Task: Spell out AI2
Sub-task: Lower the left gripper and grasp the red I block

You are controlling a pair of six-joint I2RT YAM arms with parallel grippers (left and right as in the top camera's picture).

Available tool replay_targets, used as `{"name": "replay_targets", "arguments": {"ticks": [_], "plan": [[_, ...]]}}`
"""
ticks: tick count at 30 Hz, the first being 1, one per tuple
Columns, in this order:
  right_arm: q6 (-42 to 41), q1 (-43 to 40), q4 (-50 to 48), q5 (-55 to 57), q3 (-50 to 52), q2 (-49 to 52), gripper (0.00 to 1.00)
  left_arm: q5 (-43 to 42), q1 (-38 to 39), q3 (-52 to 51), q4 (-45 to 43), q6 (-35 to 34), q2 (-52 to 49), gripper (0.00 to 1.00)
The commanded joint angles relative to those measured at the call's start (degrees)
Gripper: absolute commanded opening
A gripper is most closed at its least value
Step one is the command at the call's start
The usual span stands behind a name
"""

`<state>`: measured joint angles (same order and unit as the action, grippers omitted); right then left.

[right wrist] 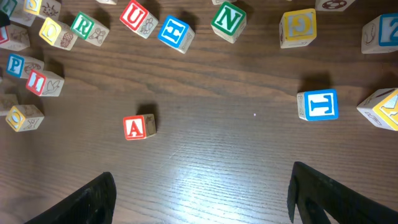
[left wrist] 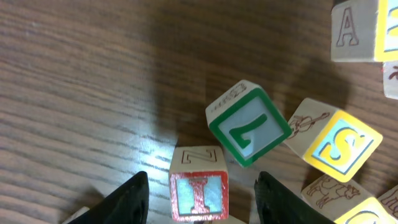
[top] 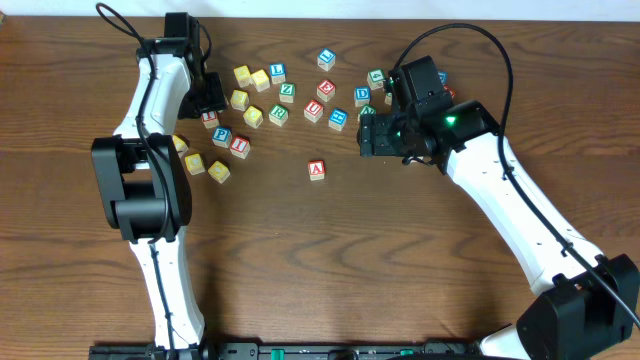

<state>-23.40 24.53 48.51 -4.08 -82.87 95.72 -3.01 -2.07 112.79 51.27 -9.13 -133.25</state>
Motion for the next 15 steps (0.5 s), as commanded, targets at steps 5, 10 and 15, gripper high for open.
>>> {"name": "replay_targets", "arguments": {"ticks": [5,10,15], "plan": [[0.3,-0.3,0.2,0.8,-0.7,-0.7,0.85,0.8,0.2,0.4,-0.5,-0.2,-1.5,0.53],[0.3,-0.3,0.2,1.1,-0.7,-0.7,0.85,0.7,0.2,0.0,-0.6,-0.2,-3.2,0.53],[0.3,-0.3,0.0,1.1,-0.7,-0.7,0.85,0.7,0.2,-0.1,-0.6,-0.2,-3.7,0.49]]}}
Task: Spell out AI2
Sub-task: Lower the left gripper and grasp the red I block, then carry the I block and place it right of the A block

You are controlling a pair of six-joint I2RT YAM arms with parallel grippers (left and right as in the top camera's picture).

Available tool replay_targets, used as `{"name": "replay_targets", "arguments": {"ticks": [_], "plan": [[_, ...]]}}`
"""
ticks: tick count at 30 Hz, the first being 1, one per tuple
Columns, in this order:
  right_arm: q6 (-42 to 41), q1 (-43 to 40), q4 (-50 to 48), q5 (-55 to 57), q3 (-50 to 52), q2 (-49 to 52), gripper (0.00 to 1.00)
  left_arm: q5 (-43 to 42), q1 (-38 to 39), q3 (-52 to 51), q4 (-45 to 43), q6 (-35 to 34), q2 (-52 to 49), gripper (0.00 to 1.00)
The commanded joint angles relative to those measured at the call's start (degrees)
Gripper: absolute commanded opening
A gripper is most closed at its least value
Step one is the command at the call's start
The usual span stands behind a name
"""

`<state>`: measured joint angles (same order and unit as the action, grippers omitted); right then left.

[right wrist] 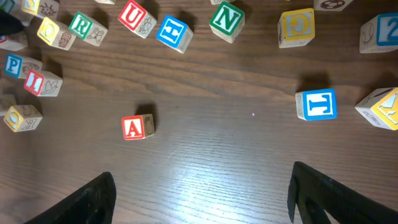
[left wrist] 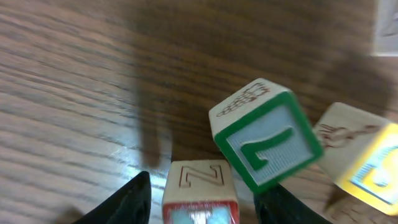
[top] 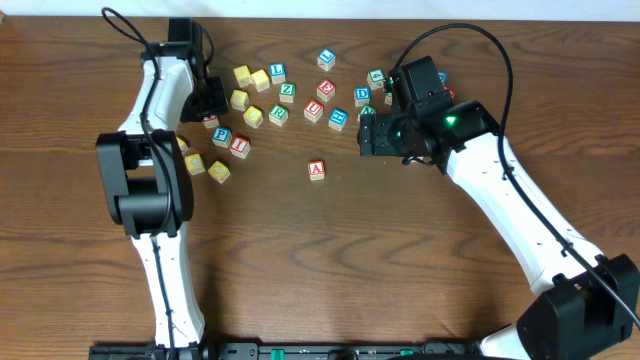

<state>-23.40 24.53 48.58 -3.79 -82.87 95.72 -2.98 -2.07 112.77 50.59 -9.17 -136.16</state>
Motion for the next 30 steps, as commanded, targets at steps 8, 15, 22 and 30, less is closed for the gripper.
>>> {"name": "replay_targets", "arguments": {"ticks": [8,15,22,30], "plan": [[0.3,-0.3,-0.3,0.9,-0.7,-0.7,0.86,0.7,0.2,0.0,-0.2,-0.1,-0.8,0.34],[0.3,-0.3,-0.3,0.9,-0.7,-0.7,0.87,1.1,0.2,0.0,0.1,0.3,1.1,0.29],[-0.1,-1.4,-1.7,-1.6,-0.7,-1.2,0.87,1.1,0.3,0.1,0.9,0.3,7.4,0.25],[-0.1,-10.8,-1.4,-4.8,-0.8,-7.8,0.88,0.5,5.3,0.1,8.3,-0.2,17.6,0.24]]}}
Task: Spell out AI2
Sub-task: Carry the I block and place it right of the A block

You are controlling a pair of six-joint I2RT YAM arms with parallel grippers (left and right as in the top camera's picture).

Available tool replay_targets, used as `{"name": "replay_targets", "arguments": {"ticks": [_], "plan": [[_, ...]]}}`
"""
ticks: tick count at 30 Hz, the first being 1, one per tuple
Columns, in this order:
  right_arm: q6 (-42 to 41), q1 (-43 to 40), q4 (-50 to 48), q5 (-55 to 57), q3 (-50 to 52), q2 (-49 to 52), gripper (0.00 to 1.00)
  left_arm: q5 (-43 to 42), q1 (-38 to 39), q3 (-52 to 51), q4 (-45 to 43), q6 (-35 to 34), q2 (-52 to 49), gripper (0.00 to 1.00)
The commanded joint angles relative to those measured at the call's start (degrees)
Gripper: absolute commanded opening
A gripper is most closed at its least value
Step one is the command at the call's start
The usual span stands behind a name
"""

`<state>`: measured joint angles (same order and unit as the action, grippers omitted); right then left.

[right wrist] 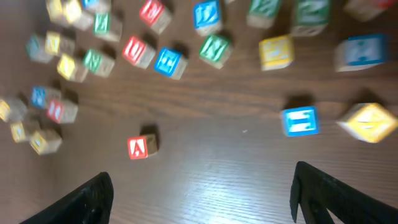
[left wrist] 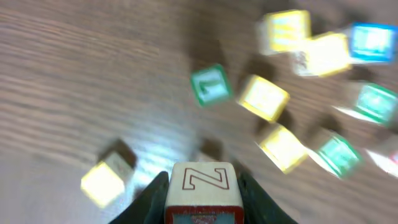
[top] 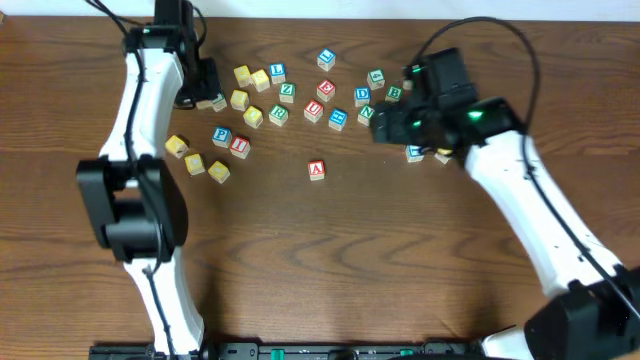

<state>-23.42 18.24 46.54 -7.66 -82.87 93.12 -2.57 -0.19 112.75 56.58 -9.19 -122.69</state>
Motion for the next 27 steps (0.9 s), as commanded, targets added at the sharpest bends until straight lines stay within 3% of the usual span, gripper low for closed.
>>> {"name": "replay_targets", "arguments": {"ticks": [1,10,27], "plan": [[-0.1,-6.3,1.2,-0.9,-0.8,-6.1,0.88,0.0,4.4,0.1,3.2,-0.6,4.9,0.24],[0.4,-19.6,9.3,-0.9,-0.8,-8.2,0.88,0.1,16.9,-1.8,10.1,-4.5,5.7,0.24],[0.9,-21.6,12.3,-0.8,-0.7,-8.0,0.88,0.1,32.2,-17.1,-4.6,-15.5,4.4,0.25]]}}
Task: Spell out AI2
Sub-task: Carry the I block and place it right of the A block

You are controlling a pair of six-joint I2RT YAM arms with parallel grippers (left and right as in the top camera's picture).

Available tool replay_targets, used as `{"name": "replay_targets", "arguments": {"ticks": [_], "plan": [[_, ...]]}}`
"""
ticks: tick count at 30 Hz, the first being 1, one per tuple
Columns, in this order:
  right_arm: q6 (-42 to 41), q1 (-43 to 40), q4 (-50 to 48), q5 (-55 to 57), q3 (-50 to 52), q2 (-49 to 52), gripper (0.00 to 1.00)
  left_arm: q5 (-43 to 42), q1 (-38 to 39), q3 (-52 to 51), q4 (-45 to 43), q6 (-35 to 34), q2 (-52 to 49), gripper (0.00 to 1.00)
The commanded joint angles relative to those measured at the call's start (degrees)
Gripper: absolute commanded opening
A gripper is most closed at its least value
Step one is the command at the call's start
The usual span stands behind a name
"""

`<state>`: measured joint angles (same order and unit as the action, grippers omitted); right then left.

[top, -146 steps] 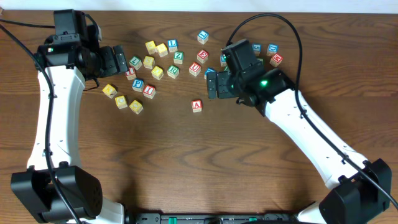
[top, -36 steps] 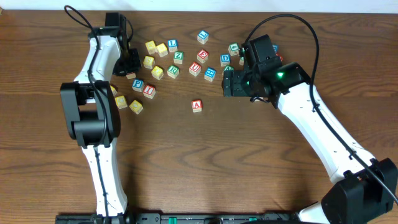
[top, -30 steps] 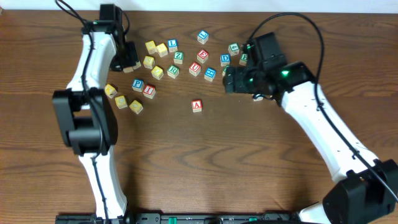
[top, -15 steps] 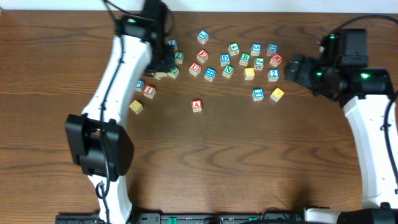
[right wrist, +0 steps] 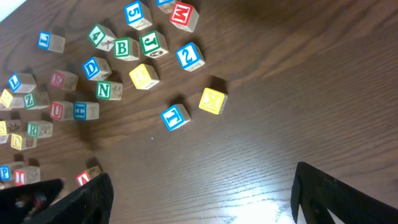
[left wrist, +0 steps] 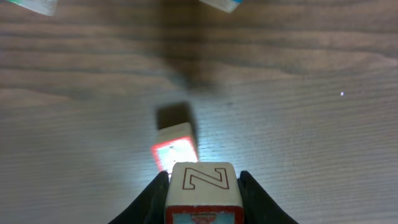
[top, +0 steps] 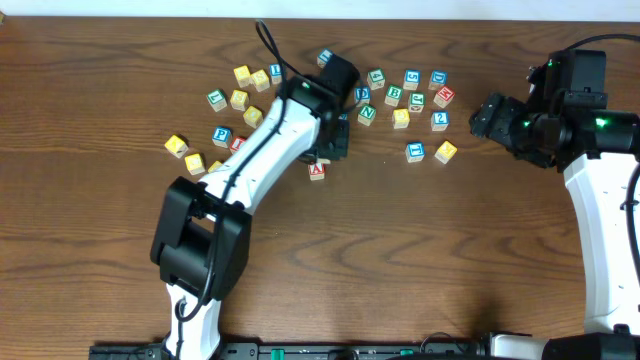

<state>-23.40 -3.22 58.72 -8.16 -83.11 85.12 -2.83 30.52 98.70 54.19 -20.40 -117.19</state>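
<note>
My left gripper (left wrist: 202,179) is shut on the I block (left wrist: 201,194), a wooden cube whose side facing the camera shows a red Z outline. It hangs just above the table, right over the red A block (left wrist: 175,150). In the overhead view that gripper (top: 331,140) sits mid-table, with the A block (top: 317,169) just in front of it. The blue 2 block (top: 439,120) lies among the blocks at the back right, also seen in the right wrist view as the 2 block (right wrist: 189,55). My right gripper (right wrist: 202,205) hangs open and empty at the right side (top: 495,118).
Letter blocks are scattered along the back of the table: yellow ones (top: 240,98) at the left, a blue T block (top: 415,152) and a yellow block (top: 446,151) right of centre. The left arm (top: 265,150) stretches diagonally across the middle.
My left gripper, still holding the I block, has moved from over the far left blocks to the middle, above the A block. My right arm has drawn back to the right.
My left gripper stood open around the red I block in the left cluster, then lower around it. It then had the block shut in its jaws and raised. Now it holds it over the A block. My right gripper stayed open and has withdrawn rightward.
</note>
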Motion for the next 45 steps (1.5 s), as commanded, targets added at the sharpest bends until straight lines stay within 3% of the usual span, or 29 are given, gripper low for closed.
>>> {"name": "replay_targets", "arguments": {"ticks": [1,16,34,36,39,45], "plan": [[1.2,-0.1,0.3,-0.3,-0.4,0.0,0.88,0.3,2.1,-4.5,-4.2,-5.7,-1.4,0.25],[1.8,-0.1,1.0,-0.3,-0.4,0.1,0.88,1.0,3.4,-5.5,-9.8,-11.4,-4.9,0.25],[1.9,-0.1,1.4,-0.3,-0.3,0.4,0.89,2.5,3.4,-5.5,-10.0,-11.9,-7.9,0.25],[1.9,-0.1,1.4,-0.3,-0.3,0.4,0.89,2.5,3.4,-5.5,-9.9,-11.9,-7.9,0.25],[1.9,-0.1,1.4,-0.3,-0.3,0.4,0.89,2.4,3.4,-5.5,-9.8,-11.8,-7.9,0.36],[1.9,-0.1,1.4,-0.3,-0.3,0.4,0.88,2.4,3.4,-5.5,-9.3,-11.8,-7.9,0.39]]}}
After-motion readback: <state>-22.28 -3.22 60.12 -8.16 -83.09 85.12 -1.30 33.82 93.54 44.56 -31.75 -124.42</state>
